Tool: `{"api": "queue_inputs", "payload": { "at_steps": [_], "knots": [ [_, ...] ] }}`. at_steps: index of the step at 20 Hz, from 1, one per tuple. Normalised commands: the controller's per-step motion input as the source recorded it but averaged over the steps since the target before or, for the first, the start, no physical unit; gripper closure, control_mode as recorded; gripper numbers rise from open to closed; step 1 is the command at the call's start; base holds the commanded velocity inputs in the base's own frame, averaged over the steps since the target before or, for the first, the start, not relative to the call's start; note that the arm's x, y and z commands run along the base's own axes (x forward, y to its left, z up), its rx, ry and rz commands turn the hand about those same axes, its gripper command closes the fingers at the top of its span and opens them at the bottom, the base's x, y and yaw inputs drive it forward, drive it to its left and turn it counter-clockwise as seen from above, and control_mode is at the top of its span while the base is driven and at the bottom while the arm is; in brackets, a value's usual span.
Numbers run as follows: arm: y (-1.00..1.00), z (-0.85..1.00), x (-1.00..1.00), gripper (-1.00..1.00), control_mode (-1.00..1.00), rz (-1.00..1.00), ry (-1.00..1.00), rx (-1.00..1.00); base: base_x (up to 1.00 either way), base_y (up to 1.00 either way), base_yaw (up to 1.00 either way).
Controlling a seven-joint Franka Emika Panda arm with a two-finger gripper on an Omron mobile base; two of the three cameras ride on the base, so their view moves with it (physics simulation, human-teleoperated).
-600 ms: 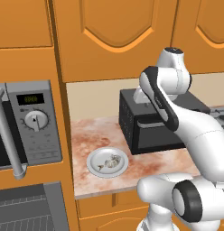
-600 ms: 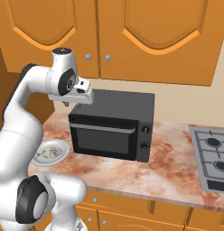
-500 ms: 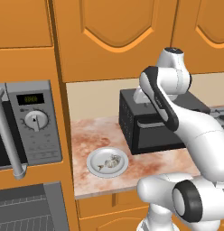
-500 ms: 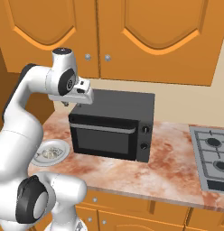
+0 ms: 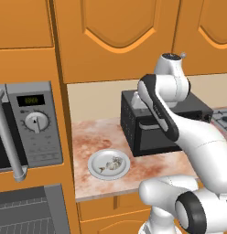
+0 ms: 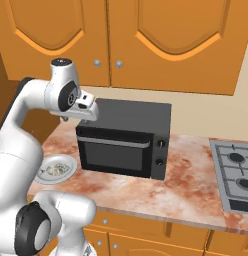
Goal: Place the fish on the bottom rack of the oven, and slide the tray back inside. Close the oven door.
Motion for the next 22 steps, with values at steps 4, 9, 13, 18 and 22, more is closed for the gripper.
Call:
{"api": "queue_inputs", "payload": {
  "at_steps": [4,9,13,18,22],
  "knots": [
    [0.72,-0.42,-0.09,-1.00,-1.00,-0.17,0.00,0.00,0.00,0.00,0.00],
    [0.49,-0.34,-0.22,-1.00,-1.00,-0.29,0.00,0.00,0.00,0.00,0.00],
    [0.05,-0.36,-0.49,-1.00,-1.00,-0.32,0.01,0.12,0.00,0.00,0.00],
    [0.13,-0.42,-0.61,-1.00,-1.00,-0.32,0.00,0.23,0.00,0.00,0.00],
    [0.32,-0.48,-0.46,-1.00,-1.00,-0.30,0.00,0.21,0.00,0.00,0.00]
  ]
}}
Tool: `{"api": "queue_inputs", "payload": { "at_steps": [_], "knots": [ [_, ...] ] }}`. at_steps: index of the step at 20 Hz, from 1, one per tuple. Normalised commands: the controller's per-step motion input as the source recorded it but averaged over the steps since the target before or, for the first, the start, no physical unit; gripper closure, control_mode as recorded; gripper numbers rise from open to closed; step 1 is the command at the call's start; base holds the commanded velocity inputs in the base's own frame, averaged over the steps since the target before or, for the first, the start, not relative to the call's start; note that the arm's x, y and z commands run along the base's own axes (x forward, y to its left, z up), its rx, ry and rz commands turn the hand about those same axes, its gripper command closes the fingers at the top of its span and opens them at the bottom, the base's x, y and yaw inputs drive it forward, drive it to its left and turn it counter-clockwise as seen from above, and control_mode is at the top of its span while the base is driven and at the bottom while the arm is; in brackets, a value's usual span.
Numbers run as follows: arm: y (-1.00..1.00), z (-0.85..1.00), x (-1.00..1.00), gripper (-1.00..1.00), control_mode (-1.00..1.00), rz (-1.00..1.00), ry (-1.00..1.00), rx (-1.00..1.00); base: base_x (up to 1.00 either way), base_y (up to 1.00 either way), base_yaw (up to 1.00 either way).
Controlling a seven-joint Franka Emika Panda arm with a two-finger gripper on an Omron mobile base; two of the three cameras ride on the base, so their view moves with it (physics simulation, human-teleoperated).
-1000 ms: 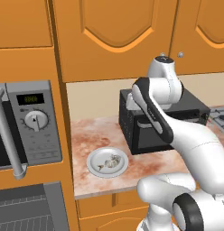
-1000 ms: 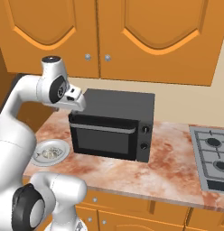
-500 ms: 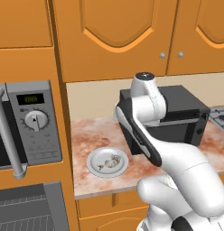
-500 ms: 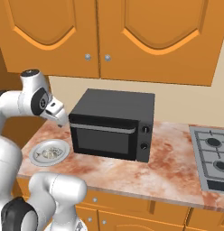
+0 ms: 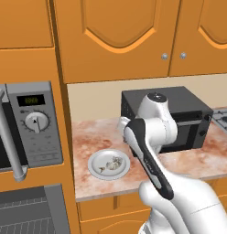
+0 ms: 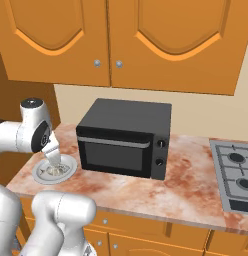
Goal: Place the fish on the bottom rack of the oven, and slide the tray back inside. Close the oven door.
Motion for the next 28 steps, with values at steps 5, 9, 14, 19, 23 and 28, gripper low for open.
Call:
{"api": "queue_inputs", "payload": {
  "at_steps": [5,9,14,19,23,28],
  "knots": [
    [0.37,-0.54,-0.22,-1.00,-1.00,-0.27,0.02,0.08,0.00,0.00,0.00],
    [0.35,-0.43,0.03,-1.00,-1.00,-0.22,0.15,0.00,0.00,0.00,0.00],
    [0.29,-0.17,0.39,-1.00,-1.00,-0.16,0.17,0.00,0.00,0.00,0.00],
    [0.22,-0.01,0.53,-1.00,-1.00,-0.11,0.01,0.00,0.00,0.00,0.00],
    [0.28,-0.23,0.45,-1.00,-1.00,-0.02,0.11,0.00,0.00,0.00,0.00],
    [0.35,-0.30,0.37,-1.00,-1.00,0.01,0.19,0.00,0.00,0.00,0.00]
  ]
}}
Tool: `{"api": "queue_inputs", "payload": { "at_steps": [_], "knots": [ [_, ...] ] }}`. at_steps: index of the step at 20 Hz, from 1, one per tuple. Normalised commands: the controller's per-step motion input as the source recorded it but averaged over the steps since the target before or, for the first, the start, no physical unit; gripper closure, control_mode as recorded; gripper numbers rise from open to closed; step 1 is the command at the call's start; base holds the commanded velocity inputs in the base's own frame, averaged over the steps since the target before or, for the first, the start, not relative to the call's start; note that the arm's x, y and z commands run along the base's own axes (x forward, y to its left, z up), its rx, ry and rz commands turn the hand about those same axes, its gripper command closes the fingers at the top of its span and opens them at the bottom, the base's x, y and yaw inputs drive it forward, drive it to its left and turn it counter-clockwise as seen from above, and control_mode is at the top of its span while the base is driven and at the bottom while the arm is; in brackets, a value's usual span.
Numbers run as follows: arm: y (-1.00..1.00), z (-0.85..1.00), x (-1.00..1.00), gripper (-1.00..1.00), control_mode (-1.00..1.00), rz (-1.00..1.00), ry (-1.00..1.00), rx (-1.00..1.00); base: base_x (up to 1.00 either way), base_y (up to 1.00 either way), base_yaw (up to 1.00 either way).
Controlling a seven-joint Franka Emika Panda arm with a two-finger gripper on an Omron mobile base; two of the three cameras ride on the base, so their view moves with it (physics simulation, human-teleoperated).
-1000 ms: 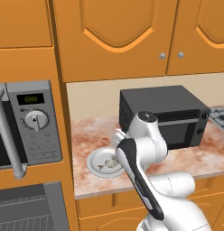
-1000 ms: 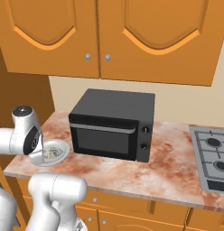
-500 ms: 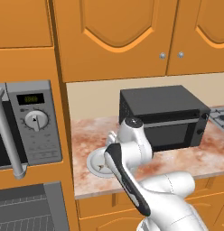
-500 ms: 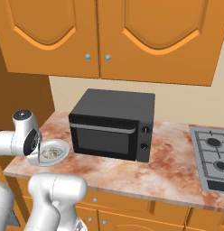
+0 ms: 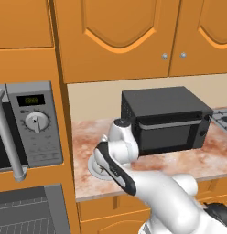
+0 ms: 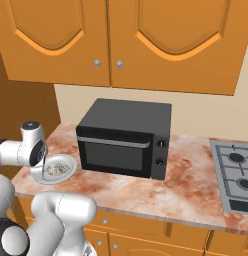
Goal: Place the fish on the bottom rack of the oven, and slide the tray back inside. Close the oven door.
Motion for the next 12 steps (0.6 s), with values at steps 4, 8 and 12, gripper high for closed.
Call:
{"api": "queue_inputs", "payload": {
  "at_steps": [4,8,12],
  "knots": [
    [0.32,-0.32,0.39,-1.00,-1.00,0.03,0.15,0.00,0.00,0.00,0.00],
    [0.14,-0.34,0.32,-1.00,-1.00,0.05,0.10,0.00,0.00,0.00,0.00],
    [0.00,-0.33,0.23,-1.00,-1.00,0.06,0.03,-0.01,0.00,0.00,0.00]
  ]
}}
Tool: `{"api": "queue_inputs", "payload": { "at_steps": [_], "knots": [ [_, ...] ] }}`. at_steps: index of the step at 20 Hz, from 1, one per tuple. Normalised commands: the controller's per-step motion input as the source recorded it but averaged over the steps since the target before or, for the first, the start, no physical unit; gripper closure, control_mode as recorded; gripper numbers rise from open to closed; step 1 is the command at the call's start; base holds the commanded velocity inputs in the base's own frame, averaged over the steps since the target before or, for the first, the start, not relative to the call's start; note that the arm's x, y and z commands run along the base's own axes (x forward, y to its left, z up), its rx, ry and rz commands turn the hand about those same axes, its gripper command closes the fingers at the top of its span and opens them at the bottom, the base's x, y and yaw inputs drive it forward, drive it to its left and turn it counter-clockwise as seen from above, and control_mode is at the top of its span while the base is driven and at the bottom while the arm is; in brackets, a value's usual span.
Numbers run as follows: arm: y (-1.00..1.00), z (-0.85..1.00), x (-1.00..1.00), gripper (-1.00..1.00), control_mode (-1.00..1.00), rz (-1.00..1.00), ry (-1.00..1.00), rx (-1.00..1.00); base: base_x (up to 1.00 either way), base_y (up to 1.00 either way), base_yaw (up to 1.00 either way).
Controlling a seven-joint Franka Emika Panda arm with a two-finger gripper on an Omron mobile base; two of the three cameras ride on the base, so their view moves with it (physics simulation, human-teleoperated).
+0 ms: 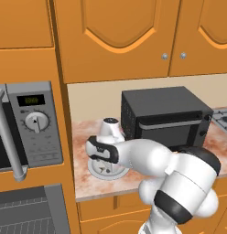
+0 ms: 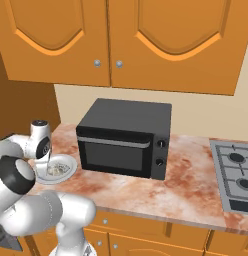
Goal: Place the fish on the bottom rack of the oven, and slide the tray back inside. Close the oven door.
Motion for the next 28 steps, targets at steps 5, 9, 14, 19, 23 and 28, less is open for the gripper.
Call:
{"api": "queue_inputs", "payload": {
  "at_steps": [5,9,14,19,23,28],
  "knots": [
    [0.00,-0.33,0.31,-1.00,-1.00,0.07,0.07,0.00,0.00,0.00,0.00],
    [0.01,-0.38,0.04,-1.00,-1.00,0.04,0.03,-0.01,0.00,0.00,0.00],
    [0.06,-0.36,0.11,1.00,-1.00,0.02,0.00,0.00,0.00,0.00,0.00],
    [-0.13,0.02,-0.35,1.00,-1.00,0.00,-0.19,0.00,0.00,0.00,0.00],
    [-0.31,0.61,-0.82,1.00,-1.00,0.00,-0.32,0.00,0.00,0.00,0.00],
    [-0.49,0.99,-0.93,1.00,-1.00,0.02,-0.33,0.00,0.00,0.00,0.00]
  ]
}}
